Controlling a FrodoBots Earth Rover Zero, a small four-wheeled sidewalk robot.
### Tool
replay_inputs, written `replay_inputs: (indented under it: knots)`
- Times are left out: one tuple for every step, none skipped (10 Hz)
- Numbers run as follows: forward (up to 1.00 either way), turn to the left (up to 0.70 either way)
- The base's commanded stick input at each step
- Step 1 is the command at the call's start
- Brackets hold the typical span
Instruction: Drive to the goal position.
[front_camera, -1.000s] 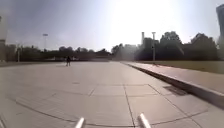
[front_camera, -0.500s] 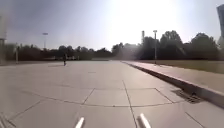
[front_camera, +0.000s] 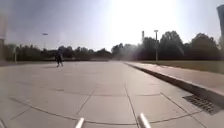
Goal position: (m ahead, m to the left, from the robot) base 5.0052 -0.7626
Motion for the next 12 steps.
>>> replay_inputs:
  knots:
    - [0.66,0.0]
    - [0.67,0.0]
    - [0.69,0.0]
    - [0.7,0.0]
    - [0.7,0.0]
    - [0.7,0.0]
    - [0.7,0.0]
    - [0.7,0.0]
    - [0.7,0.0]
    - [0.7,0.0]
    - [0.7,0.0]
    - [0.7,0.0]
